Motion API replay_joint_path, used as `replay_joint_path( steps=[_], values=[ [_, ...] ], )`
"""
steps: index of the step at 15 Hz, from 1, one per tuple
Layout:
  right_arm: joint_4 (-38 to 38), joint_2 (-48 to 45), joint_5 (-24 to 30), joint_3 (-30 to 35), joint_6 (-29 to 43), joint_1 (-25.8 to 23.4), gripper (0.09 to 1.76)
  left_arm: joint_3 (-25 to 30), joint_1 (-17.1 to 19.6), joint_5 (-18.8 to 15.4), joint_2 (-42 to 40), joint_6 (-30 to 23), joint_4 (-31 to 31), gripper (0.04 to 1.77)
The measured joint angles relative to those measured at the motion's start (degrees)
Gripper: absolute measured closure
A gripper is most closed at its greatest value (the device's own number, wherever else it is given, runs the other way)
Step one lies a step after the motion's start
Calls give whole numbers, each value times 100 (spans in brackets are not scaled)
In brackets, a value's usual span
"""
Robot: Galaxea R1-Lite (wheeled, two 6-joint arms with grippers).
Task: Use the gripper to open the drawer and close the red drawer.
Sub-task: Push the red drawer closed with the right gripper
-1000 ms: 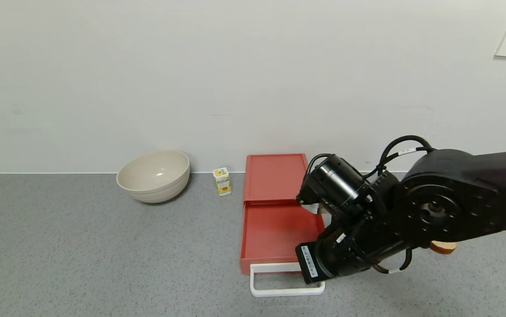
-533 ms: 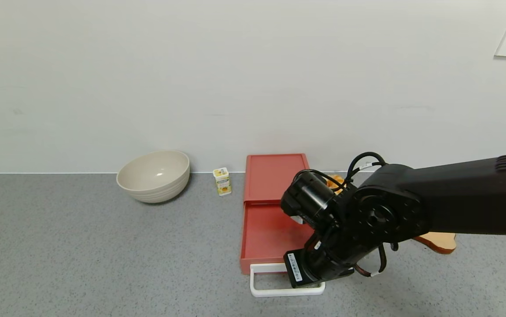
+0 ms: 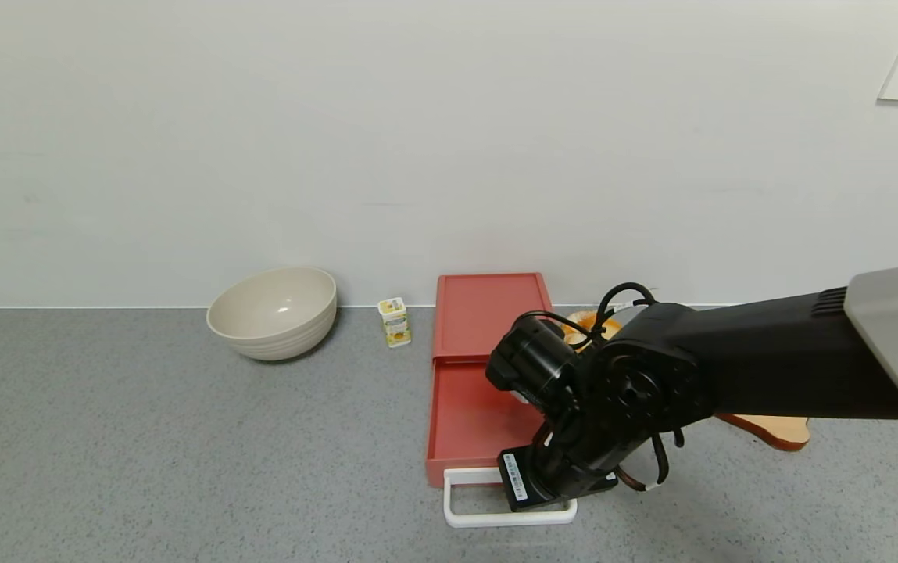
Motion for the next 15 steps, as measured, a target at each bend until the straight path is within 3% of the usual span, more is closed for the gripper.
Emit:
replay_joint_path(
  steps=[15],
  values=[
    [-67,424,-162,-635,-30,-74,173,0,0,0,0,-2,0,9]
  ],
)
